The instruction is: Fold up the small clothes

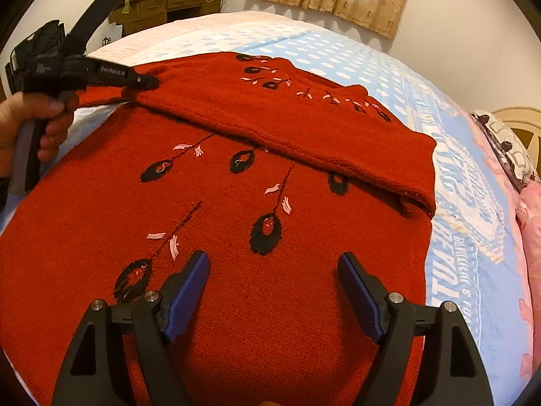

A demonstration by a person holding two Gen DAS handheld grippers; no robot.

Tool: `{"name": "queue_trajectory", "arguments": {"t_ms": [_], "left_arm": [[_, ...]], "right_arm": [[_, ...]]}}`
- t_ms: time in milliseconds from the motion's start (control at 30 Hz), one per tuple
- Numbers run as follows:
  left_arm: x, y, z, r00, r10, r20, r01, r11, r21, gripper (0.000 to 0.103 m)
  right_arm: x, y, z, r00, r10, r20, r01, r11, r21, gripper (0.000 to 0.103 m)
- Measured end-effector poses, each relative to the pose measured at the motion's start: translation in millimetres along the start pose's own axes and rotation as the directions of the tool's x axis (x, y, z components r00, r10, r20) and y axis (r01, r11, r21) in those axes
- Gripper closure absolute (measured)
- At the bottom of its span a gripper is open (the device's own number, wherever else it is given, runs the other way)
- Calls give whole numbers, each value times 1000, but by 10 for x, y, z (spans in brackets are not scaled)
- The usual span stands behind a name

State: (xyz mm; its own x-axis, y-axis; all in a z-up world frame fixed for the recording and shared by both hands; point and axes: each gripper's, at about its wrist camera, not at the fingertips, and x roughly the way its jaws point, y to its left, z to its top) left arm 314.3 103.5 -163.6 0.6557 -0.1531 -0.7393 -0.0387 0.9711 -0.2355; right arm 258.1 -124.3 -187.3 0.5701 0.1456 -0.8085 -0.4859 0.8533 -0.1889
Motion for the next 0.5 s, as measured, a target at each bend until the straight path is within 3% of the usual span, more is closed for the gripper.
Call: {"name": "queue_trajectory", "arguments": {"t_ms": [100,233,367,500], "left_arm": [[-54,-10,-13,1000,7,8,-7,1000,6,89],[-151,-58,-44,998,43,37,-45,998,49,60],[-190,-95,-75,996,66,65,-71,994,78,53],[-125,-89,-77,995,86,45,-89,993,78,51]], "right_arm": [[-110,-151,33,996,77,-53,-75,996,44,24],[-342,-478,156,997,43,-65,-40,998,57,24],[-398,-872,418,999,10,-37,-6,994,105,24],[-75,-1078,656,1000,3,-17,-1,988,157,24]]}}
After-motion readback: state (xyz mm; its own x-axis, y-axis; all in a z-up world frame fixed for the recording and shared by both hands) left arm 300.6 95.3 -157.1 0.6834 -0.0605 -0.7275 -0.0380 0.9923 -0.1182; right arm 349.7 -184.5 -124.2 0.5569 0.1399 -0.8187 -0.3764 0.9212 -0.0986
